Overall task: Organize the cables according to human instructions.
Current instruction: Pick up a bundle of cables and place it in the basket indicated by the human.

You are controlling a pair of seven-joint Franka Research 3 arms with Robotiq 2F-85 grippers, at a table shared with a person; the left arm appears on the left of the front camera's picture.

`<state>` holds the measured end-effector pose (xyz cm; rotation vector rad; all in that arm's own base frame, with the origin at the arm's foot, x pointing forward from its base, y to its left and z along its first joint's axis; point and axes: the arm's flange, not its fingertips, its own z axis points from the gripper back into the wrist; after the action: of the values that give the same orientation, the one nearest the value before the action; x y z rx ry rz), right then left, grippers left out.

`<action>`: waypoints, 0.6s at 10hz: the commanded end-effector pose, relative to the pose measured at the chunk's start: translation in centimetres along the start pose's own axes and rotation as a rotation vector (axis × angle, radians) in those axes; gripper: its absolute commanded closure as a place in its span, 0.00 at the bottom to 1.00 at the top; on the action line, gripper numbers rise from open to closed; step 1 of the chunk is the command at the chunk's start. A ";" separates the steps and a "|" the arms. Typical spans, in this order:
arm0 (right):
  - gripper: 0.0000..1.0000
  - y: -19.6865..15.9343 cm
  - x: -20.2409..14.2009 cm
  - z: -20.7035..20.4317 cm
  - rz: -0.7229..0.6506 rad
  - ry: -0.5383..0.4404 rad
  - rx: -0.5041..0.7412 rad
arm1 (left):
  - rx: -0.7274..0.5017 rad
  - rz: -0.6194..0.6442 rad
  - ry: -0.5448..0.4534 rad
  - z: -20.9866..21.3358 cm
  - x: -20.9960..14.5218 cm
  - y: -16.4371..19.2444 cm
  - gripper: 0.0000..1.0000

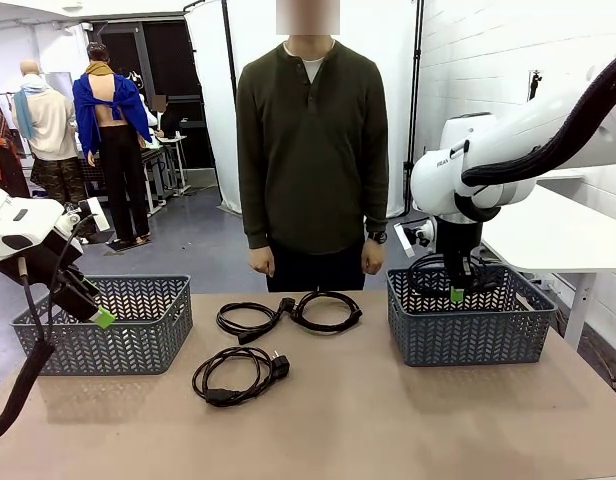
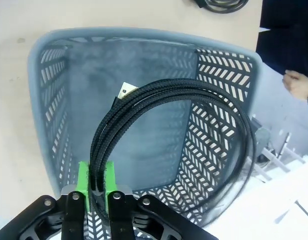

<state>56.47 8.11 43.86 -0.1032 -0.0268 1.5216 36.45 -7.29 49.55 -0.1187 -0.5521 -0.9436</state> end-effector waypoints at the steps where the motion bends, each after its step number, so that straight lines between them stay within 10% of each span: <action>1: 0.62 -0.7 -0.3 -0.3 0.028 -0.019 -0.007 | -0.010 0.014 -0.006 0.0 -0.1 -0.1 0.00; 4: 0.04 -1.3 -0.4 -0.3 -0.026 -0.041 -0.010 | -0.010 0.014 -0.006 0.0 -0.1 -0.1 0.00; 6: 0.00 -1.4 -0.2 0.3 -0.055 -0.042 -0.014 | -0.010 0.014 -0.006 0.0 -0.1 -0.1 0.00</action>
<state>57.30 7.64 44.10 -0.0887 -0.0503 1.4898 36.45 -7.29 49.56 -0.1187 -0.5521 -0.9436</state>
